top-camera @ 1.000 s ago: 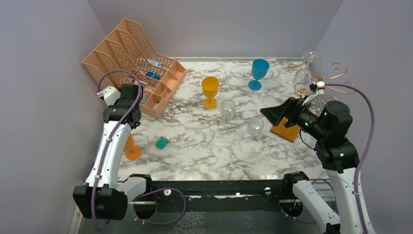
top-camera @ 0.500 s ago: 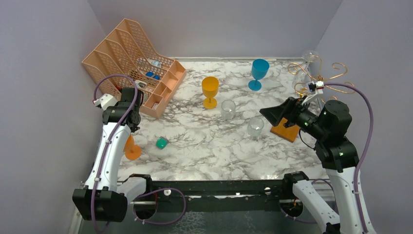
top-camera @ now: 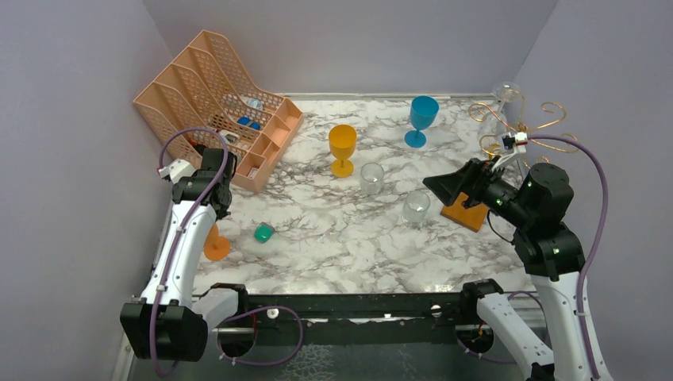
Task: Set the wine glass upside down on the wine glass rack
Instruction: Pick up the wine glass at the center of the board.
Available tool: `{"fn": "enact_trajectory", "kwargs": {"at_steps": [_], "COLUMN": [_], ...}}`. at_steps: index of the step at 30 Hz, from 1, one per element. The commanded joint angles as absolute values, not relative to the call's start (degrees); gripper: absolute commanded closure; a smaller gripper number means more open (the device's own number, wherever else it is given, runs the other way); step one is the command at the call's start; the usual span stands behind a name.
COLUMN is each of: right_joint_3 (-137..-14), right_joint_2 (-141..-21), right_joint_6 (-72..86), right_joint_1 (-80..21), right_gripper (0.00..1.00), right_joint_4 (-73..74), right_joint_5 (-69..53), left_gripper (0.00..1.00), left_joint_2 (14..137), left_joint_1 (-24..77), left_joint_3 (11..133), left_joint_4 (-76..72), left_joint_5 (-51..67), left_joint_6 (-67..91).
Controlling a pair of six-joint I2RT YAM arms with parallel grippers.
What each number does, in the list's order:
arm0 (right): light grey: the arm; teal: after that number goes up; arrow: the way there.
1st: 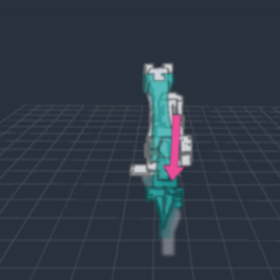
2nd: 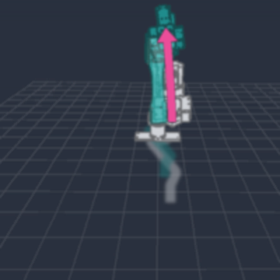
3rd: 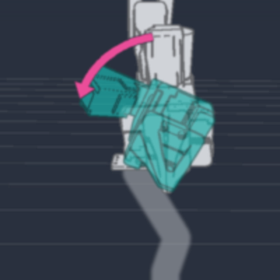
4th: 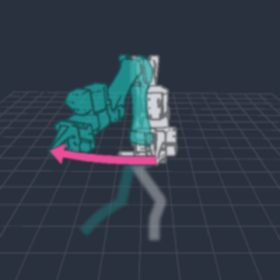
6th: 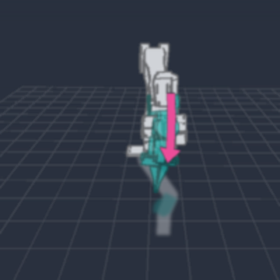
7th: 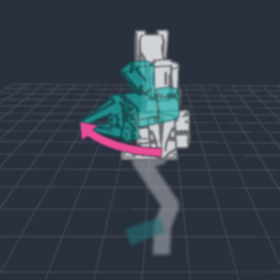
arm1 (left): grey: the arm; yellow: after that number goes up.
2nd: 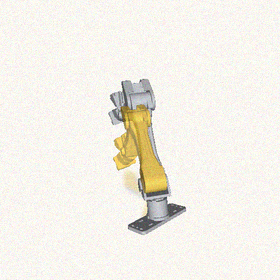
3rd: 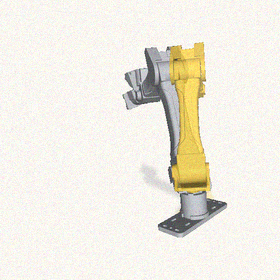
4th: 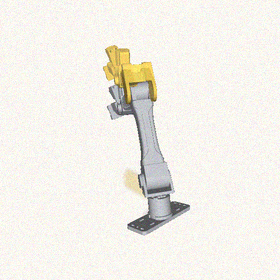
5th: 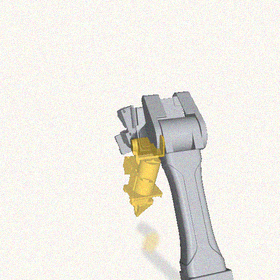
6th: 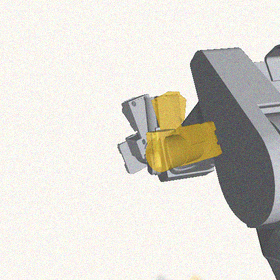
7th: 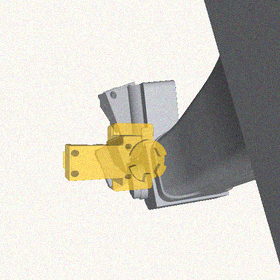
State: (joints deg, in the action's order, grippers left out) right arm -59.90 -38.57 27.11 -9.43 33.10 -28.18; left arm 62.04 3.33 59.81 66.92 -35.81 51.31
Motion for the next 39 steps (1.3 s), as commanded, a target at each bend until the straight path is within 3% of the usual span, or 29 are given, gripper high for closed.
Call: {"fn": "enact_trajectory", "kwargs": {"at_steps": [1, 8, 19, 39], "right_joint_3": [-59.51, -58.9, -58.75, -61.62], "right_joint_2": [-38.3, -38.4, -38.94, -41.04], "right_joint_6": [27.77, 27.96, 27.99, 26.77], "right_joint_1": [-9.75, -9.74, -9.76, -9.73], "right_gripper": [0.14, 0.15, 0.17, 0.21], "right_joint_4": [31.73, 31.3, 31.42, 32.04], "right_joint_5": [-30.09, -30.68, -31.59, -35.66], "left_gripper": [0.66, 0.71, 1.0, 1.0], "left_joint_2": [61.0, 60.54, 59.44, 57.48], "left_joint_1": [2.9, 2.9, 2.9, 2.9], "left_joint_3": [58.69, 59.29, 60.78, 72.89], "left_joint_4": [66.01, 66.01, 66.18, 69.04], "left_joint_5": [-34.89, -35.01, -35.11, -40.24], "left_joint_6": [51.1, 50.65, 49.41, 48.16]}}
